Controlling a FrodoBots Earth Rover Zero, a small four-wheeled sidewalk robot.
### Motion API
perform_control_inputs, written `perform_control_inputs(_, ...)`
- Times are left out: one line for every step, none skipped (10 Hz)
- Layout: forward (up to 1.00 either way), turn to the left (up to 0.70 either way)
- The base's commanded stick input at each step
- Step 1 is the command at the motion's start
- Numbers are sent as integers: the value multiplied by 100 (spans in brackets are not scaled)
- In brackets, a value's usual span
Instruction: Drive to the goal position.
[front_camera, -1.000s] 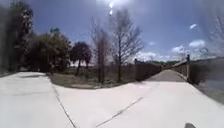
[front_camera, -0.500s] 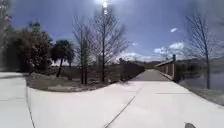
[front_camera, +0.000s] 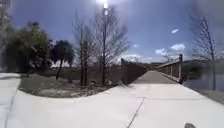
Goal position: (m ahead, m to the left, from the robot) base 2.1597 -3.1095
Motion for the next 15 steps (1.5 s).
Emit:
perform_control_inputs(70, 0)
perform_control_inputs(70, 0)
perform_control_inputs(70, 0)
perform_control_inputs(70, 0)
perform_control_inputs(70, 0)
perform_control_inputs(70, -15)
perform_control_inputs(70, -32)
perform_control_inputs(70, -35)
perform_control_inputs(70, -35)
perform_control_inputs(70, -35)
perform_control_inputs(70, -35)
perform_control_inputs(70, -35)
perform_control_inputs(70, -34)
perform_control_inputs(70, -23)
perform_control_inputs(70, 0)
